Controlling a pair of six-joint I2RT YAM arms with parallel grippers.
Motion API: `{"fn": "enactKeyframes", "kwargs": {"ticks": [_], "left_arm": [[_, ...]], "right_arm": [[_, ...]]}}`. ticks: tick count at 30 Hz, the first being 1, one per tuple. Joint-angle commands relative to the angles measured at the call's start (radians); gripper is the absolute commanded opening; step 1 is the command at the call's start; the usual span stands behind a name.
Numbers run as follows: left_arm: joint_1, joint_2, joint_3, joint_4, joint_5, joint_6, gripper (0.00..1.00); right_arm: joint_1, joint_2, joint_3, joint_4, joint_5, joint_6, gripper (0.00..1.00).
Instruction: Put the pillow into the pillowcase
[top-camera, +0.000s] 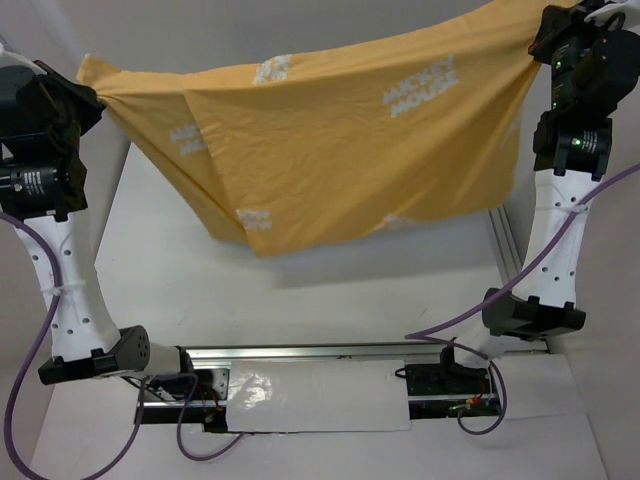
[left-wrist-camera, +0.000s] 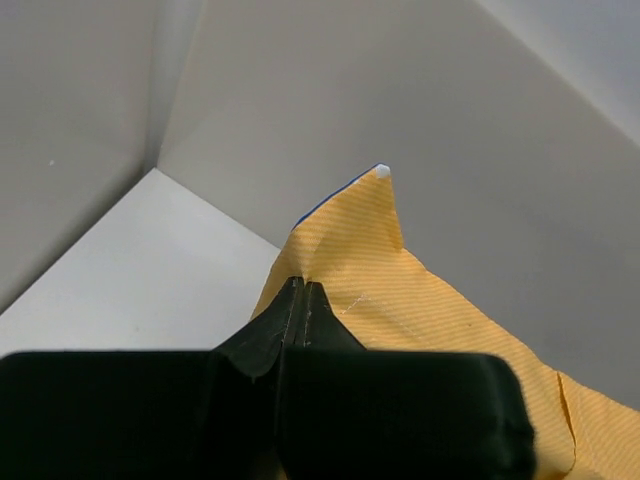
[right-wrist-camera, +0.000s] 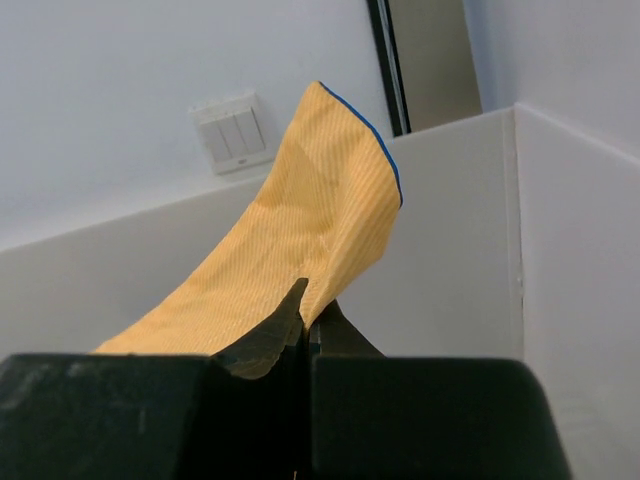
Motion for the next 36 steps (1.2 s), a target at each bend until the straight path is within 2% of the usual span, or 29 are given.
{"fn": "enactKeyframes", "kwargs": {"ticks": [1, 4, 8, 9, 12, 15, 17, 20, 22, 26, 27, 28, 29, 31, 32, 33, 34, 35, 36], "left_arm": [[0.045, 0.007, 0.065, 0.035, -0.197, 0.07, 0.0], [0.045, 0.053, 0.056, 0.076, -0.124, 0.079, 0.0], [0.045, 0.239, 0.106, 0.077, -0.053, 0.068, 0.0], [0.045, 0.278, 0.14, 0.077, -0.041, 0.056, 0.0], [0.054, 0.391, 0.184, 0.095, 0.062, 0.033, 0.0], [0.054, 0.545, 0.29, 0.104, 0.167, -0.001, 0.0], [0.054, 0.623, 0.396, 0.104, 0.204, -0.03, 0.0], [0.054, 0.59, 0.433, 0.187, 0.266, -0.035, 0.0], [0.054, 0.536, 0.424, 0.224, 0.265, -0.007, 0.0], [0.075, 0.371, 0.349, 0.224, 0.159, 0.057, 0.0], [0.075, 0.288, 0.308, 0.224, 0.14, 0.071, 0.0], [0.075, 0.246, 0.204, 0.224, 0.085, 0.094, 0.0], [0.085, 0.205, 0.142, 0.21, 0.062, 0.104, 0.0], [0.085, 0.119, -0.002, 0.21, 0.001, 0.114, 0.0], [0.085, 0.028, -0.177, 0.21, -0.021, 0.114, 0.0], [0.085, -0.022, -0.276, 0.21, -0.044, 0.095, 0.0], [0.094, -0.077, -0.382, 0.199, -0.061, 0.066, 0.0], [0.094, -0.202, -0.616, 0.199, -0.071, -0.024, 0.0], [0.094, -0.266, -0.732, 0.211, -0.072, -0.078, 0.0]], "right_arm": [[-0.055, -0.011, 0.043, 0.082, 0.102, -0.056, 0.0], [-0.055, 0.018, 0.047, 0.082, 0.019, -0.033, 0.0], [-0.055, 0.2, 0.142, 0.04, -0.065, -0.003, 0.0], [-0.055, 0.236, 0.172, 0.031, -0.131, -0.003, 0.0], [-0.03, 0.338, 0.19, 0.095, -0.192, 0.023, 0.0], [0.04, 0.439, 0.227, 0.118, -0.136, -0.004, 0.0], [0.082, 0.496, 0.352, 0.131, -0.073, -0.004, 0.0], [0.111, 0.541, 0.426, 0.224, 0.011, 0.045, 0.0], [0.123, 0.5, 0.382, 0.318, 0.085, 0.054, 0.0], [0.123, 0.371, 0.202, 0.352, 0.076, 0.063, 0.0], [0.113, 0.298, 0.145, 0.352, 0.065, 0.053, 0.0], [0.099, 0.255, 0.077, 0.352, 0.039, 0.053, 0.0], [0.09, 0.207, -0.099, 0.352, 0.039, 0.043, 0.0], [0.065, 0.045, -0.309, 0.437, 0.028, 0.043, 0.0], [0.053, -0.011, -0.421, 0.466, 0.028, 0.043, 0.0], [0.028, -0.067, -0.653, 0.49, 0.028, 0.043, 0.0], [0.018, -0.182, -0.769, 0.531, 0.028, 0.059, 0.0], [0.008, -0.236, -0.986, 0.531, 0.028, 0.101, 0.0], [-0.002, -0.287, -1.091, 0.542, 0.028, 0.14, 0.0]]}}
